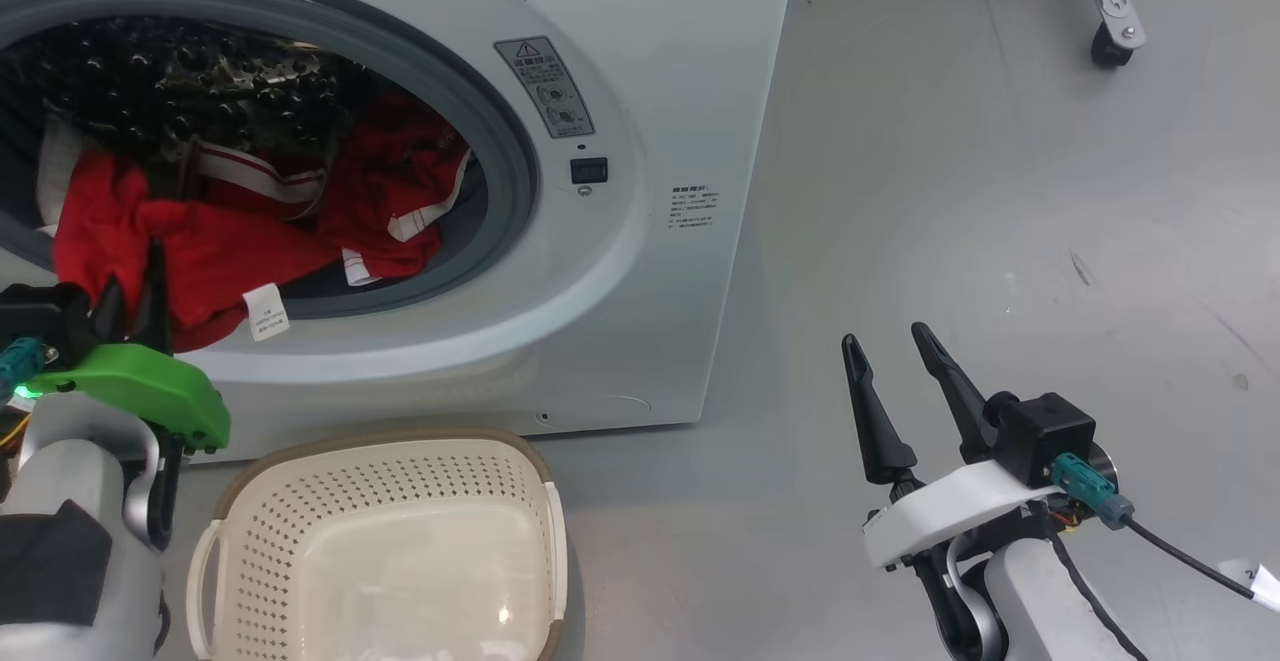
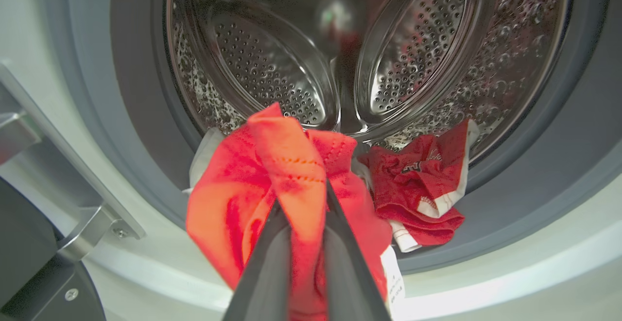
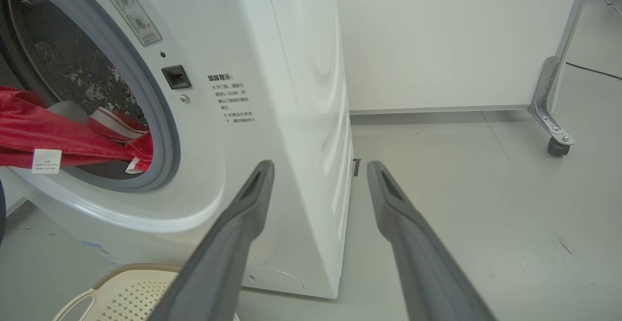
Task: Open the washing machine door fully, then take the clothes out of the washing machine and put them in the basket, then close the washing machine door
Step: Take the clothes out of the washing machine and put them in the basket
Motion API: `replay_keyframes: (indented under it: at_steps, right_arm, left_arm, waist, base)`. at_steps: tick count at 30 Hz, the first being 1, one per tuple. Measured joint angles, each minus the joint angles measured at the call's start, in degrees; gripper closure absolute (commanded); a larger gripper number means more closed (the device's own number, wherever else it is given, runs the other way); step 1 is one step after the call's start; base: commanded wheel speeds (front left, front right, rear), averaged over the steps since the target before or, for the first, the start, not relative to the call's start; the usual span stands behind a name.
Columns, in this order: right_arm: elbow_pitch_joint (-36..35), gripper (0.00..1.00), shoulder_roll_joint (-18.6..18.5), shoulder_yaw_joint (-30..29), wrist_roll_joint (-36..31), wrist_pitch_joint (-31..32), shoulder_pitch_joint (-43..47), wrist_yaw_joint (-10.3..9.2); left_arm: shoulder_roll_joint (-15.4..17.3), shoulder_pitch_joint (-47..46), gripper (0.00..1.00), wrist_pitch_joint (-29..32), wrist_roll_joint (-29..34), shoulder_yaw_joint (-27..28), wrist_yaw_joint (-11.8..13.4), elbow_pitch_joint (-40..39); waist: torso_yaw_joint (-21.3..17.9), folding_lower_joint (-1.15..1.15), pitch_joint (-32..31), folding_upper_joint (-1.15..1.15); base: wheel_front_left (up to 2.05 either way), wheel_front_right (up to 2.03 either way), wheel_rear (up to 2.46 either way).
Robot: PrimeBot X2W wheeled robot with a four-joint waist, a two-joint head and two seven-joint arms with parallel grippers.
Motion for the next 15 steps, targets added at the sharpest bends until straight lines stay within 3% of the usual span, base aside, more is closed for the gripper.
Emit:
replay_keyframes:
  at_steps: [15]
  right_arm:
    - [-0.25, 0.00, 0.01, -1.70, -0.43, 0.00, 1.68, 0.58]
  left_arm:
    - [-2.18, 4.47, 1.00, -1.99, -0.01, -1.01, -2.02, -12.50]
  waist:
    - [2.81, 0.00, -3.30, 0.00]
  base:
    - [0.00, 0.00, 0.00]
